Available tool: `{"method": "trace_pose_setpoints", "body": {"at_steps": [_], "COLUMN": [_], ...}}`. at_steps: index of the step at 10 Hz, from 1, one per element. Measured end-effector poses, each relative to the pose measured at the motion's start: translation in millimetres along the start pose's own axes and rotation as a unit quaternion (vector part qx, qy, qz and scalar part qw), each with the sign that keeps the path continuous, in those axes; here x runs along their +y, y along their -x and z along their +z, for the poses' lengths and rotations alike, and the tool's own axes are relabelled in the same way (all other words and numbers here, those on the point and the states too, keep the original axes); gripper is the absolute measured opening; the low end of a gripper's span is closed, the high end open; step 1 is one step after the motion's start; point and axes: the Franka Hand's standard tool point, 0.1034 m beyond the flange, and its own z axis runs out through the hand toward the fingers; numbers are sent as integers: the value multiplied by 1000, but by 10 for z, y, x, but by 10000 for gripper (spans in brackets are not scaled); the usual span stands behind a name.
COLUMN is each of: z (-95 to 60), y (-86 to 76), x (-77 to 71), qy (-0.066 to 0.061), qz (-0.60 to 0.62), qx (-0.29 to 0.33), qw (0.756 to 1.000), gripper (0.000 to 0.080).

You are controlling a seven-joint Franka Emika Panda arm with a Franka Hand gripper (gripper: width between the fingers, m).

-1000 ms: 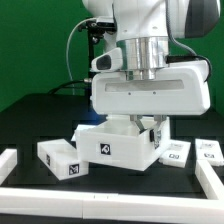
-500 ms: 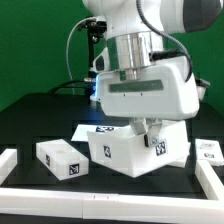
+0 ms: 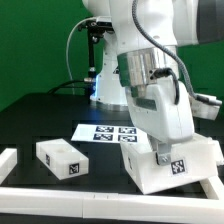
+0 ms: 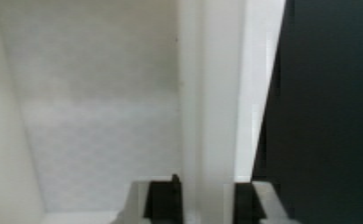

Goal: Assemble cabinet

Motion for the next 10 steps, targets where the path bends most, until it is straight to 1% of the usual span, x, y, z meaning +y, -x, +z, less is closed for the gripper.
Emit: {"method": "trace_pose_setpoints", "body": {"at_steps": [1,2,3,4,5,8,9,10], "z": [27,117,182,205,227,218,230,288], "y": [10,1,-20,-90,-164,-144,-131,-81], "x": [16,66,60,34,12,0,7,2], "qy": [3,13,24,36,42,40,43,56], "qz": [-1,1,6,24,47,40,47,78], "qx": [-1,-4,-10,-16,-20,-20,-21,-27], "qw": [1000,1000,1000,999,998,998,998,995], "gripper": [91,91,91,91,91,91,91,91]}}
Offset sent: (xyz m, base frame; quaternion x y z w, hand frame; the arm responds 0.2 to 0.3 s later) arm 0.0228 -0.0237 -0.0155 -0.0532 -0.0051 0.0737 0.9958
